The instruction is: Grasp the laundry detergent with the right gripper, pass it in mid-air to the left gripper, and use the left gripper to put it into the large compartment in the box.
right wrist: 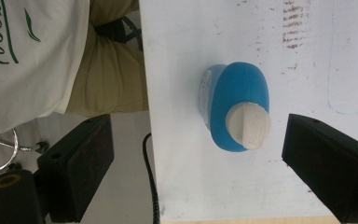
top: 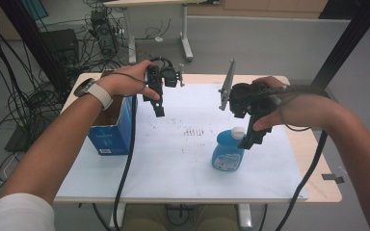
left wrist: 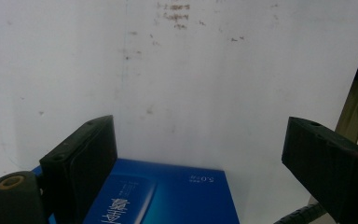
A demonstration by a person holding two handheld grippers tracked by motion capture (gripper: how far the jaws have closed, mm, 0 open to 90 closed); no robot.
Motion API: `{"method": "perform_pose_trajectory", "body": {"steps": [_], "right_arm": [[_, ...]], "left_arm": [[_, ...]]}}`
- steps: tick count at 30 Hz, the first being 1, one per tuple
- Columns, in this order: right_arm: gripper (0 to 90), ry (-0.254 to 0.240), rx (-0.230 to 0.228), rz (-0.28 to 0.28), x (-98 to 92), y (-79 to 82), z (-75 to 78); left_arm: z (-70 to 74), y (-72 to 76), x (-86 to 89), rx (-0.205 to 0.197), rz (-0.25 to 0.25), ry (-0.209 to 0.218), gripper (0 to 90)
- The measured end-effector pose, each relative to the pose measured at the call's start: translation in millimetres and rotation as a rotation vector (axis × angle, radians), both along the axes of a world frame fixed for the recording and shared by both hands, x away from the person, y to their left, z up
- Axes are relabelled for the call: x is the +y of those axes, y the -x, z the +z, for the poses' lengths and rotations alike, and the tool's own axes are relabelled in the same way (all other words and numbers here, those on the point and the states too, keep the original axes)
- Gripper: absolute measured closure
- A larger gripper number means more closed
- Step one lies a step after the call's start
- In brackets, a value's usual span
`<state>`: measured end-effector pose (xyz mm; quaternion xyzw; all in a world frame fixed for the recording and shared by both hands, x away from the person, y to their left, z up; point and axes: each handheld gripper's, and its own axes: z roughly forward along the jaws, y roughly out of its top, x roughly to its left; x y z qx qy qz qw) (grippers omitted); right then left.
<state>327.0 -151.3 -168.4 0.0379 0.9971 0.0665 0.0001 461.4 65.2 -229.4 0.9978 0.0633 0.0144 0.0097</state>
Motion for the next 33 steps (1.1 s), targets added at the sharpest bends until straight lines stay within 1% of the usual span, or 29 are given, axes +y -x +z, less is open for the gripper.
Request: {"method": "perform_pose_trajectory", "body": {"steps": [11,17,20,22,24,25,29,31,33], "right_arm": [[7.8,-0.002,-0.03,-0.012,-1.7,-2.1,2.8],[6.8,-0.018,-0.044,-0.012,-4.9,-3.6,4.0],[6.6,-0.026,-0.047,-0.012,-8.2,-3.6,3.5],[6.6,-0.025,-0.048,-0.018,-9.3,-3.7,3.2],[6.6,-0.031,-0.055,-0.018,-11.9,-4.9,1.5],[6.7,-0.031,-0.067,-0.008,-14.1,-5.2,-0.2],[6.1,-0.034,-0.074,-0.021,-20.1,-5.7,-2.6],[5.6,-0.051,-0.086,-0.017,-24.0,-6.7,-3.7],[5.3,-0.061,-0.089,-0.032,-28.8,-6.9,-4.7]], "left_arm": [[1.2,0.1,1.8,0.003,0.003,0.0,10.5],[1.0,-0.4,1.7,0.005,0.005,-0.001,10.5],[0.3,-0.1,1.5,0.0,0.006,0.01,10.5],[0.6,0.2,1.2,0.0,0.008,0.008,10.5],[0.6,0.4,1.1,-0.002,0.005,0.01,10.6],[0.4,1.3,0.9,-0.005,0.006,0.013,10.5],[0.8,1.9,1.1,-0.007,0.004,0.016,10.5],[0.8,2.4,1.4,-0.006,0.004,0.015,10.5],[0.9,2.7,1.9,-0.009,0.004,0.017,10.6]]}}
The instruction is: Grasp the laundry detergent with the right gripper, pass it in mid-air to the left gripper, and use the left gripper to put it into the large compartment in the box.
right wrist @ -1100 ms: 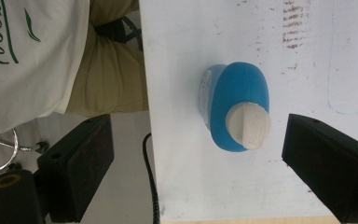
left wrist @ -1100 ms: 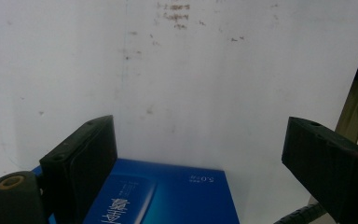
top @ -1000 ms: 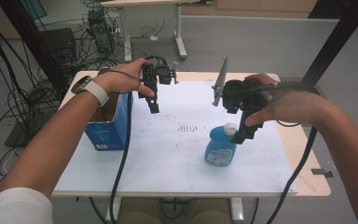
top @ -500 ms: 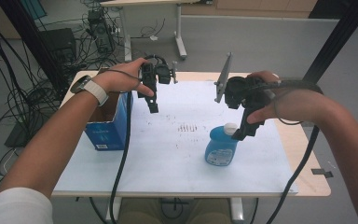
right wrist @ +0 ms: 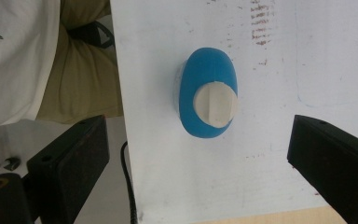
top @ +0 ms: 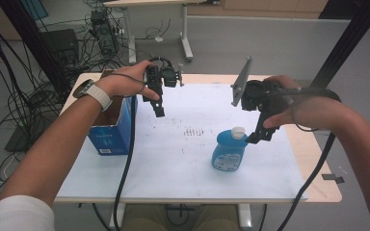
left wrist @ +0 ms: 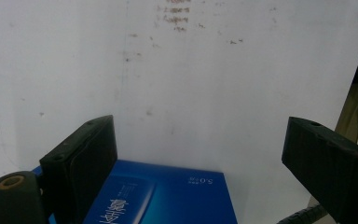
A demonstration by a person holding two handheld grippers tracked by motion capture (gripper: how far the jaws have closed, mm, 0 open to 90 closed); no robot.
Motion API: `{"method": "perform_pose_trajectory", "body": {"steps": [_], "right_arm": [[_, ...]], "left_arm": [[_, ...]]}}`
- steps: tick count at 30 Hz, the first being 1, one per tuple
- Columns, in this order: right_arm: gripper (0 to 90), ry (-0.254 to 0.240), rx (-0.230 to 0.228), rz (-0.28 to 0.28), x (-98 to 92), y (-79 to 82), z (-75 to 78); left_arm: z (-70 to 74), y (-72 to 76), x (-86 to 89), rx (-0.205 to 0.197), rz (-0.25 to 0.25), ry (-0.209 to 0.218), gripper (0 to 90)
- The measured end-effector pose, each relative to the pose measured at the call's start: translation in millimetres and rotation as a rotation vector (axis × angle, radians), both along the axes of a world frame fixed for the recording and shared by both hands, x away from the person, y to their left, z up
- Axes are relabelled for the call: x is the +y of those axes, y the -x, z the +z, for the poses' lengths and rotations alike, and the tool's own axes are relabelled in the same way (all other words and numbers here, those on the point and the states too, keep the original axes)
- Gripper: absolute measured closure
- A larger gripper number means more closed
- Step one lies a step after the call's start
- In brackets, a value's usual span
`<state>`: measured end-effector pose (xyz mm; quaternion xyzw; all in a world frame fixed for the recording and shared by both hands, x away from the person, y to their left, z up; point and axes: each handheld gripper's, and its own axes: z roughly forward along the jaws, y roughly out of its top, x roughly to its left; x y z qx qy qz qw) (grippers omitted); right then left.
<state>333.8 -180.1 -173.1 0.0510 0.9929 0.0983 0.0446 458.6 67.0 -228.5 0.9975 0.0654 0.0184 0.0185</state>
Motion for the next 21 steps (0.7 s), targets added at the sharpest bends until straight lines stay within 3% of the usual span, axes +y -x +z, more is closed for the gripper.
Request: {"method": "perform_pose_trajectory", "body": {"steps": [4,21], "right_arm": [[4.8,-0.038,-0.007,-0.002,-9.7,-1.9,-3.9],[4.8,-0.094,0.007,-0.014,-28.6,-5.7,-21.8]], "left_arm": [[0.3,-0.3,1.0,0.002,0.0,-0.001,10.5],[-2.2,1.5,0.2,-0.002,-0.002,0.004,10.5]]}}
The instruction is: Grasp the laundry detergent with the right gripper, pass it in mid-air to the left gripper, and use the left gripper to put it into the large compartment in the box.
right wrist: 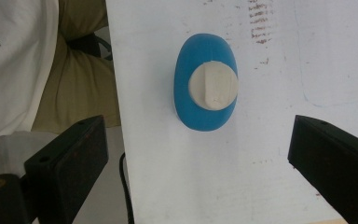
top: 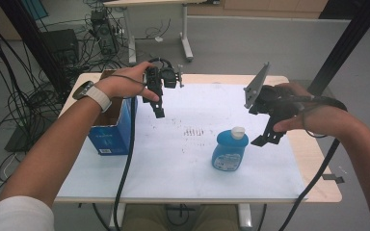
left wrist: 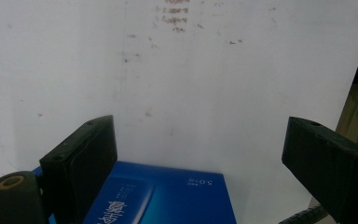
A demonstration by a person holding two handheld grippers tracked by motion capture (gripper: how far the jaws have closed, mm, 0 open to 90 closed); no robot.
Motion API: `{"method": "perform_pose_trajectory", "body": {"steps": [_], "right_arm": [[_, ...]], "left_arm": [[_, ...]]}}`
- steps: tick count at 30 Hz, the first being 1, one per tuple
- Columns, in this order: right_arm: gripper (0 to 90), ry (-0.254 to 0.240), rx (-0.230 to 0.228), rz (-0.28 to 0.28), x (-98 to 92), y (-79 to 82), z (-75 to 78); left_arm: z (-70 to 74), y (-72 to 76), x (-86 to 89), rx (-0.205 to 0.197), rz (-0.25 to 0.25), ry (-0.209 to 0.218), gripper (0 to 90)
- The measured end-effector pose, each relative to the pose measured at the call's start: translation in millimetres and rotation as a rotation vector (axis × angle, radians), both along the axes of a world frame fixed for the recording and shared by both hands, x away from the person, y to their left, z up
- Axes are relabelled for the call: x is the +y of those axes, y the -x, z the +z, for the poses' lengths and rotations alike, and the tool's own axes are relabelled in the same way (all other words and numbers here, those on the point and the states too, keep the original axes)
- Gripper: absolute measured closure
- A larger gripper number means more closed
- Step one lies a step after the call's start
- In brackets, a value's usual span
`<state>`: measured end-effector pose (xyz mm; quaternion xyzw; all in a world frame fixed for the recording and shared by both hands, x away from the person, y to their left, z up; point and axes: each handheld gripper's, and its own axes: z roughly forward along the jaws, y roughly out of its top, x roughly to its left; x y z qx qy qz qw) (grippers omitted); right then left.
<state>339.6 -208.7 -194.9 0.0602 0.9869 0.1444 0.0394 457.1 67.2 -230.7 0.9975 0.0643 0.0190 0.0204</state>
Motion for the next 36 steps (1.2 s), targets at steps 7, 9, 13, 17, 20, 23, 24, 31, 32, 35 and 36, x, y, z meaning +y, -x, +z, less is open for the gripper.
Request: {"method": "perform_pose_trajectory", "body": {"steps": [7,9,13,17,20,23,24,31,32,35,36], "right_arm": [[4.5,-0.026,0.006,-0.011,-5.4,-2.5,-12.5],[4.5,-0.031,0.007,-0.015,-6.1,-3.0,-15.1],[4.5,-0.055,0.005,-0.034,-9.7,-3.8,-22.6],[4.3,-0.076,0.004,-0.047,-14.0,-4.2,-28.5],[4.4,-0.086,0.005,-0.054,-16.5,-3.7,-31.8],[4.4,-0.095,0.006,-0.062,-18.1,-4.1,-35.4],[4.4,-0.095,0.006,-0.062,-18.1,-4.1,-35.4],[4.4,-0.112,0.006,-0.072,-19.1,-5.6,-42.6],[4.4,-0.114,0.005,-0.076,-19.2,-6.2,-43.8],[4.5,-0.124,0.0,-0.082,-19.4,-6.9,-46.0],[4.3,-0.128,-0.003,-0.085,-19.7,-7.2,-46.8]], "left_arm": [[-2.0,1.1,-0.5,-0.002,-0.005,0.006,10.5],[-2.1,1.1,-0.6,-0.001,-0.005,0.005,10.5],[-3.7,1.0,-0.7,0.001,-0.004,0.008,10.5],[-5.5,0.5,0.2,0.004,-0.003,0.004,10.5],[-5.8,0.1,0.5,0.006,-0.002,0.002,10.5],[-6.4,0.5,-0.2,0.005,-0.001,0.006,10.5],[-6.4,0.5,-0.2,0.005,-0.001,0.006,10.5],[-7.0,0.9,-1.4,0.003,-0.004,0.006,10.5],[-7.2,1.2,-1.8,0.004,-0.003,0.006,10.5],[-7.2,1.1,-2.2,0.005,-0.005,0.004,10.5],[-7.3,1.1,-2.3,0.005,-0.005,0.003,10.5]]}}
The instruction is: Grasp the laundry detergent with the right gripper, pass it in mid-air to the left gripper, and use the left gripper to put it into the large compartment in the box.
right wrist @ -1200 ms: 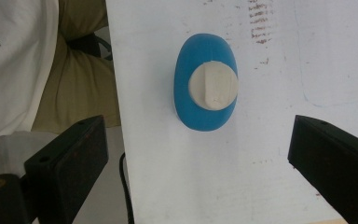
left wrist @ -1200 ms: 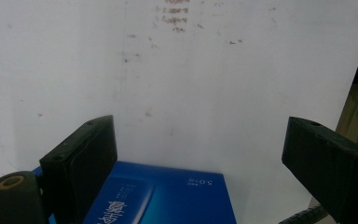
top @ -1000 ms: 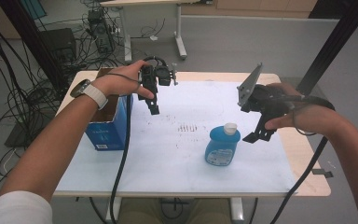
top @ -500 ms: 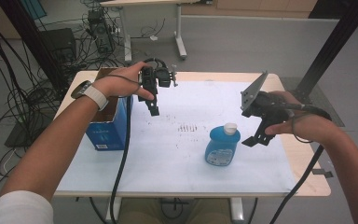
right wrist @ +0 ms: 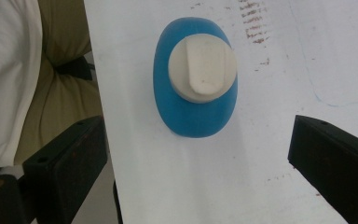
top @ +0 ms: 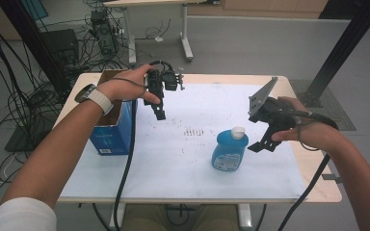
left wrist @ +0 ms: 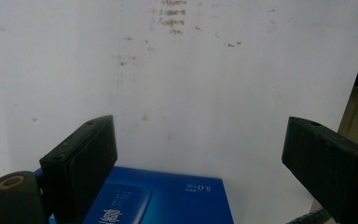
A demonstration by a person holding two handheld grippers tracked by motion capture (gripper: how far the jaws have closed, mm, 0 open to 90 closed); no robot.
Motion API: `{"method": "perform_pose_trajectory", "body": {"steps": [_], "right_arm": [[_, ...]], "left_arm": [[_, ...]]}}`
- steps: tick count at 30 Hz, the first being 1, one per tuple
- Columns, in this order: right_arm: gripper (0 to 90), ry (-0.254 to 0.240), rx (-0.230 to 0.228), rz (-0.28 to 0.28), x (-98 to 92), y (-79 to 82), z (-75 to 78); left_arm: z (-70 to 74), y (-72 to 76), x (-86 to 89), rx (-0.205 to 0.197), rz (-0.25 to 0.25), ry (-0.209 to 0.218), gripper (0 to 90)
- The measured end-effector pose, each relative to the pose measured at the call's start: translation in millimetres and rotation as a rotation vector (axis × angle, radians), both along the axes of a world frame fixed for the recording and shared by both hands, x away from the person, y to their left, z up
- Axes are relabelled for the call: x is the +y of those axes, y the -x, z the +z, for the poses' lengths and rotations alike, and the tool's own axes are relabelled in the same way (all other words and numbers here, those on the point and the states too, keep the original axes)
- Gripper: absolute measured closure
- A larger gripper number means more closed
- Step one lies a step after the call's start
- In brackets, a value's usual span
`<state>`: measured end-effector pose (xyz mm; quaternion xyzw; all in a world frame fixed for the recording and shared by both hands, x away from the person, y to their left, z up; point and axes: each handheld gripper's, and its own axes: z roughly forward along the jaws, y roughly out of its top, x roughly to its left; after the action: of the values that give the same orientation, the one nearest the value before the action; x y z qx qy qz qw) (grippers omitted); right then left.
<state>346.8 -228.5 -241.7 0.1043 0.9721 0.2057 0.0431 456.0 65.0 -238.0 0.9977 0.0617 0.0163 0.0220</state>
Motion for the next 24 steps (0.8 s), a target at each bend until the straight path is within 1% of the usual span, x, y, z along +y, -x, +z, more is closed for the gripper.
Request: {"method": "perform_pose_trajectory", "body": {"steps": [2,6,12,24], "right_arm": [[4.3,-0.009,-0.006,-0.005,-1.1,-0.7,-2.2],[4.3,-0.013,-0.005,-0.009,-2.0,-1.1,-5.2],[4.4,-0.032,0.0,-0.016,-4.9,-3.7,-11.3],[4.7,-0.057,0.006,-0.003,-5.2,-5.8,-22.3]], "left_arm": [[-0.9,-0.1,0.3,0.0,0.003,0.003,10.5],[-1.5,-0.1,0.7,0.0,0.004,0.006,10.5],[-3.8,0.3,1.4,0.003,0.005,0.009,10.5],[-4.9,1.1,2.5,0.004,0.011,0.007,10.5]]}}
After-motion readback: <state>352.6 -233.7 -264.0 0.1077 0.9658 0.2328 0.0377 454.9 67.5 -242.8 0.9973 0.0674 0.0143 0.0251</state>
